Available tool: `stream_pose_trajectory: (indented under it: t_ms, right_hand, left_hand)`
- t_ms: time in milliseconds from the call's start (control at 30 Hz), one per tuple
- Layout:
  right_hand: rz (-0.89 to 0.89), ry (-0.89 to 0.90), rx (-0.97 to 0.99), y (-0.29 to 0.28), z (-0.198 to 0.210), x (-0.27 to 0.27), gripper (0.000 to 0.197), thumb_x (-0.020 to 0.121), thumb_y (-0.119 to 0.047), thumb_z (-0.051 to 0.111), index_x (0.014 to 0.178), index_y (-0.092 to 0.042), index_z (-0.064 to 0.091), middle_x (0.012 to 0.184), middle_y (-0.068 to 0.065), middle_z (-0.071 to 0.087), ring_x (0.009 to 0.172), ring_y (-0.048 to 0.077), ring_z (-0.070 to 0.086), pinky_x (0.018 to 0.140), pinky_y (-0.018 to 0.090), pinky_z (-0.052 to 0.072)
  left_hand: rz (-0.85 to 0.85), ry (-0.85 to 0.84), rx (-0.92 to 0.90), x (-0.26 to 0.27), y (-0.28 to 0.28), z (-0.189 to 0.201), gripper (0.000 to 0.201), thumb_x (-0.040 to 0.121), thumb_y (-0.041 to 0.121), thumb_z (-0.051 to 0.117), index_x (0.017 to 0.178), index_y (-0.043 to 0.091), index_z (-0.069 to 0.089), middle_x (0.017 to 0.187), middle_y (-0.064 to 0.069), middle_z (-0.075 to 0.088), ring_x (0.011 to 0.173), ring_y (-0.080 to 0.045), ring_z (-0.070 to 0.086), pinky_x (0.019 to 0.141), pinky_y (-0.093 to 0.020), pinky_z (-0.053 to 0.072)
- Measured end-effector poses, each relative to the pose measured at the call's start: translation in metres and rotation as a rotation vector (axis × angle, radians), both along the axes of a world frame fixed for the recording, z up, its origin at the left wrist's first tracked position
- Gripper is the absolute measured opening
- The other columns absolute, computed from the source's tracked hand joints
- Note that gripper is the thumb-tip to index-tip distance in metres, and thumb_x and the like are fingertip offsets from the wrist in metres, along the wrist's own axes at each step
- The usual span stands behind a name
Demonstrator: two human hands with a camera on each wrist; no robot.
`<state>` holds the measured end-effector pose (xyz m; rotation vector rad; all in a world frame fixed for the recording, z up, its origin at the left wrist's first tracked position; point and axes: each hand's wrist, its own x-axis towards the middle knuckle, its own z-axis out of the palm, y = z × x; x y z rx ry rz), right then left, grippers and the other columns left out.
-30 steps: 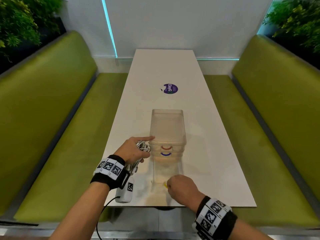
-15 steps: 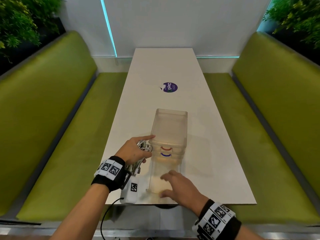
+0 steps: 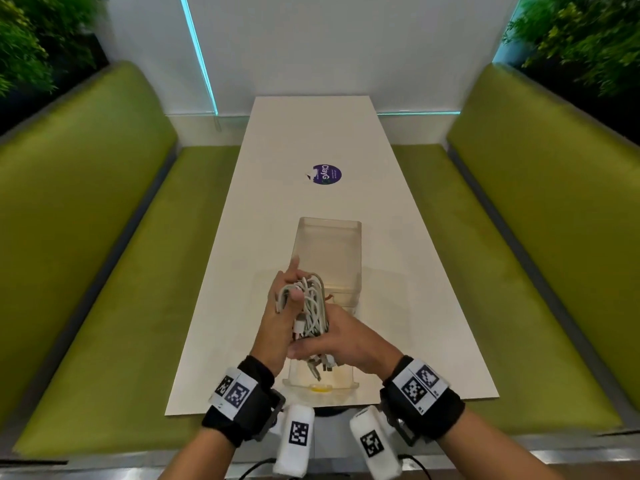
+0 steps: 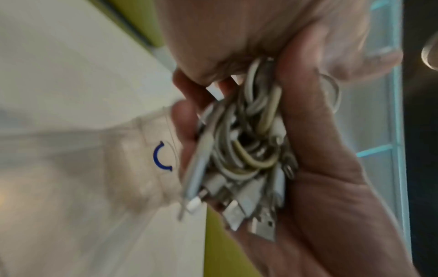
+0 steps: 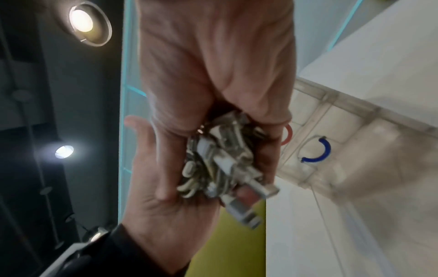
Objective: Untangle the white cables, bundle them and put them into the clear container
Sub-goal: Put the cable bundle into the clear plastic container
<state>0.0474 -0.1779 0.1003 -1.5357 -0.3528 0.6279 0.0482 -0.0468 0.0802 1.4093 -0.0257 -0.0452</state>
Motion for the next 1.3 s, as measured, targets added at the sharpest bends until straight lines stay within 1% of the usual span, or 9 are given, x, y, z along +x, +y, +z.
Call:
stream_pose_trajectory:
  t_ms: [100, 200, 333, 467, 667, 833, 967, 1167, 1300]
  right_hand:
    - [-0.115, 0.026, -0.057, -0.002, -0.010, -0.001, 0.028, 0.074, -0.004, 0.074, 0.099, -0.002, 0.063, 0.083, 0.008, 0.065, 0.076, 0.016, 0.062, 0.074, 0.035, 0.052]
    - [-0.182, 0.017, -0.191, -0.006, -0.019, 0.003, 0.023, 0.070, -0.012, 0.076, 0.090, -0.013, 0.067, 0.079, 0.006, 0.069, 0.072, 0.016, 0.064, 0.070, 0.035, 0.054]
    - [-0.196, -0.080, -0.688, -0.014, -0.035, 0.015, 0.025, 0.068, -0.023, 0.073, 0.090, -0.024, 0.062, 0.092, 0.007, 0.070, 0.083, 0.026, 0.066, 0.069, 0.036, 0.054]
    - [-0.025, -0.280, -1.170, -0.006, -0.054, 0.019, 0.028, 0.076, -0.025, 0.064, 0.102, -0.018, 0.060, 0.102, 0.007, 0.067, 0.092, 0.028, 0.063, 0.067, 0.029, 0.044]
    - [0.140, -0.309, -1.565, 0.018, -0.079, 0.024, 0.027, 0.091, -0.008, 0.048, 0.116, -0.008, 0.060, 0.120, 0.008, 0.063, 0.108, 0.028, 0.062, 0.086, 0.040, 0.053]
    - [0.262, -0.236, -1.886, 0.046, -0.078, 0.034, 0.032, 0.082, 0.000, 0.052, 0.112, -0.003, 0.061, 0.110, 0.010, 0.064, 0.093, 0.031, 0.066, 0.063, 0.041, 0.055]
    - [0.134, -0.116, -1.873, 0.051, -0.087, 0.036, 0.040, 0.090, -0.003, 0.045, 0.129, 0.005, 0.044, 0.125, 0.020, 0.050, 0.100, 0.036, 0.062, 0.059, 0.042, 0.052]
    - [-0.207, -0.103, -1.356, 0.040, -0.105, 0.031, 0.070, 0.097, -0.031, 0.044, 0.141, 0.011, 0.010, 0.146, 0.023, 0.029, 0.127, 0.035, 0.044, 0.100, 0.040, 0.043]
    - [-0.111, -0.051, -1.074, 0.013, -0.101, 0.022, 0.100, 0.090, -0.053, 0.050, 0.147, 0.002, -0.012, 0.154, 0.018, 0.006, 0.136, 0.037, 0.029, 0.110, 0.041, 0.032]
  left_hand:
    - [-0.032, -0.045, 0.418, 0.002, 0.005, -0.003, 0.072, 0.061, 0.097, 0.017, 0.118, 0.064, 0.045, 0.160, 0.016, 0.011, 0.147, -0.005, -0.006, 0.119, -0.045, -0.003]
    - [0.010, -0.073, 0.619, 0.009, 0.012, 0.001, 0.080, 0.061, 0.096, 0.004, 0.126, 0.060, 0.033, 0.160, 0.015, -0.001, 0.142, 0.003, -0.017, 0.117, -0.047, -0.009]
    - [0.076, -0.094, 0.708, 0.040, 0.024, 0.007, 0.063, 0.080, 0.079, 0.034, 0.137, 0.050, 0.034, 0.161, 0.008, 0.001, 0.146, -0.009, -0.009, 0.118, -0.053, 0.006]
    - [-0.240, -0.105, 1.018, 0.072, 0.026, 0.003, 0.066, 0.089, 0.042, 0.061, 0.145, 0.046, 0.025, 0.158, 0.002, -0.022, 0.148, -0.030, -0.008, 0.117, -0.053, 0.015]
    - [-0.334, -0.033, 1.145, 0.078, 0.018, -0.002, 0.052, 0.092, 0.039, 0.056, 0.142, 0.036, 0.041, 0.162, -0.006, -0.002, 0.140, -0.031, 0.034, 0.111, -0.036, 0.030]
    - [-0.312, -0.076, 1.246, 0.075, 0.012, 0.002, 0.046, 0.098, 0.031, 0.050, 0.142, 0.032, 0.040, 0.161, -0.011, 0.001, 0.128, -0.034, 0.048, 0.105, -0.035, 0.036]
    - [-0.309, -0.089, 1.263, 0.073, 0.011, 0.002, 0.045, 0.098, 0.026, 0.049, 0.142, 0.031, 0.042, 0.160, -0.011, 0.004, 0.121, -0.036, 0.053, 0.102, -0.036, 0.039]
    - [-0.297, -0.064, 1.253, 0.078, 0.015, 0.002, 0.045, 0.097, 0.032, 0.051, 0.141, 0.032, 0.043, 0.160, -0.011, 0.003, 0.124, -0.038, 0.050, 0.106, -0.040, 0.039]
    - [-0.277, -0.063, 1.246, 0.078, 0.016, 0.002, 0.045, 0.096, 0.034, 0.052, 0.140, 0.032, 0.044, 0.160, -0.011, 0.007, 0.122, -0.038, 0.051, 0.104, -0.041, 0.040]
